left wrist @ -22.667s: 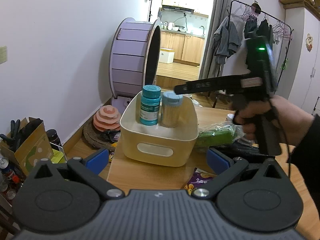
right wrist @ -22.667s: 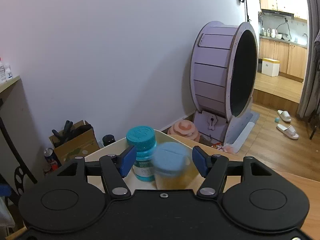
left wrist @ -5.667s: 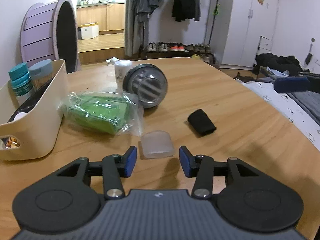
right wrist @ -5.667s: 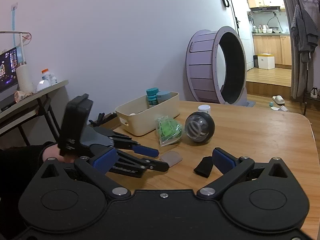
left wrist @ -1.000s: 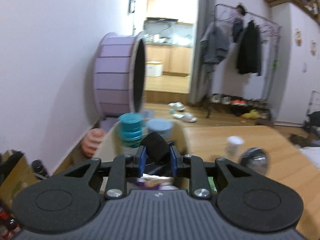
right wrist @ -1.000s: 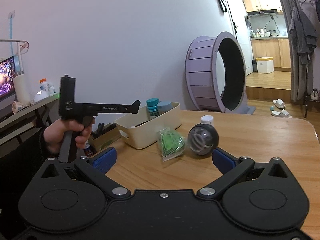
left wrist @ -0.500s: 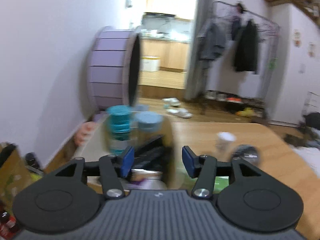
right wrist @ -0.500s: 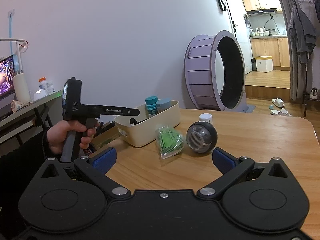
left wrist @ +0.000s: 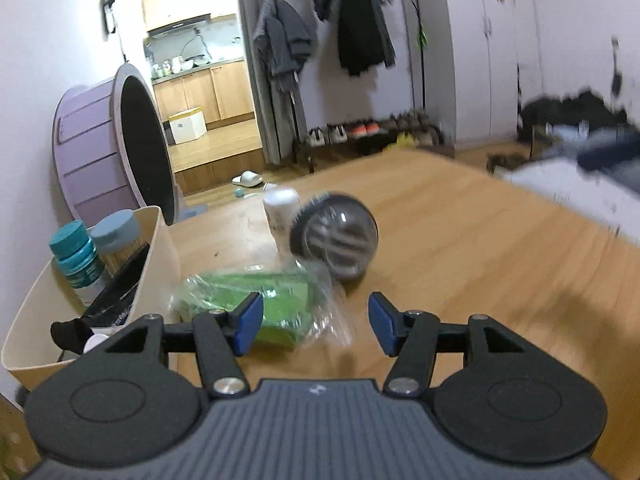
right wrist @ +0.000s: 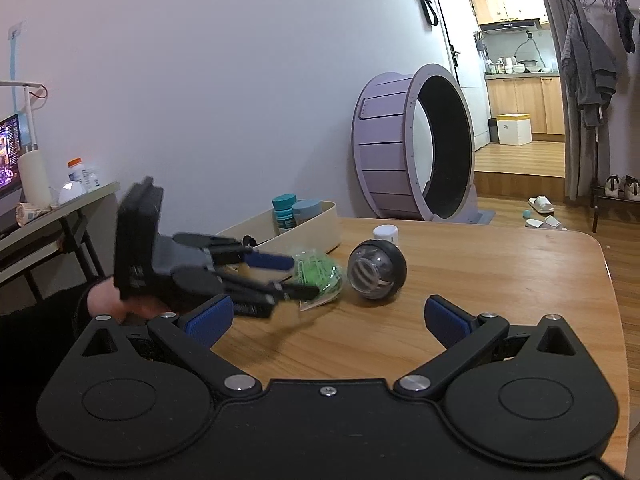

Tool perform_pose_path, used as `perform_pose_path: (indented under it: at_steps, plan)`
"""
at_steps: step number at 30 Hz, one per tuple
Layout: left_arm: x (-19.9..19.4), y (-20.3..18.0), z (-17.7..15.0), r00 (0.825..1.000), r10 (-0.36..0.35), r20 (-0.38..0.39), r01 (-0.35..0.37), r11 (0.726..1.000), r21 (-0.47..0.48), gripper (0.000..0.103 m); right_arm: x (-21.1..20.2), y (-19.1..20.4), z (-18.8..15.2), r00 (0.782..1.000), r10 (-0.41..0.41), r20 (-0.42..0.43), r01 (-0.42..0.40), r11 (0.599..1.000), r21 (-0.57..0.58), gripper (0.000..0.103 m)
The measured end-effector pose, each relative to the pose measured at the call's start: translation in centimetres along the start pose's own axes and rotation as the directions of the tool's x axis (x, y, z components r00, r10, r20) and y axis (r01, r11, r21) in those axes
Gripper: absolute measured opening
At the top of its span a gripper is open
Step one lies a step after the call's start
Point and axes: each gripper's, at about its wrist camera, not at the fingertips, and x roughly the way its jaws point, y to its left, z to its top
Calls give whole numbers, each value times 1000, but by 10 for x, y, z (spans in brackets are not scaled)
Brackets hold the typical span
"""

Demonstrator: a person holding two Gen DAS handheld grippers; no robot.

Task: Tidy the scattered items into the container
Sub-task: 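Reach the left gripper to the green bagged packet and grasp it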

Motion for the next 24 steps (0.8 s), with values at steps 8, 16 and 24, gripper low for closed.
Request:
perform_pose_path:
  at_steps: [8, 16, 24]
  plan:
    - [16, -14, -16, 993, 119, 28, -122, 980, 160, 44, 1, -1, 0, 1000, 4, 0, -4, 1000, -3, 103]
    - [10, -13, -12, 999, 49, 17, -51, 989, 136, 1, 0, 0, 0, 1000, 5, -2, -5, 1000, -4, 103]
    - [-22, -30, -13, 997, -76, 14, 72, 984, 163, 1, 1, 2, 1, 1000, 11, 4, -11, 1000, -3, 103]
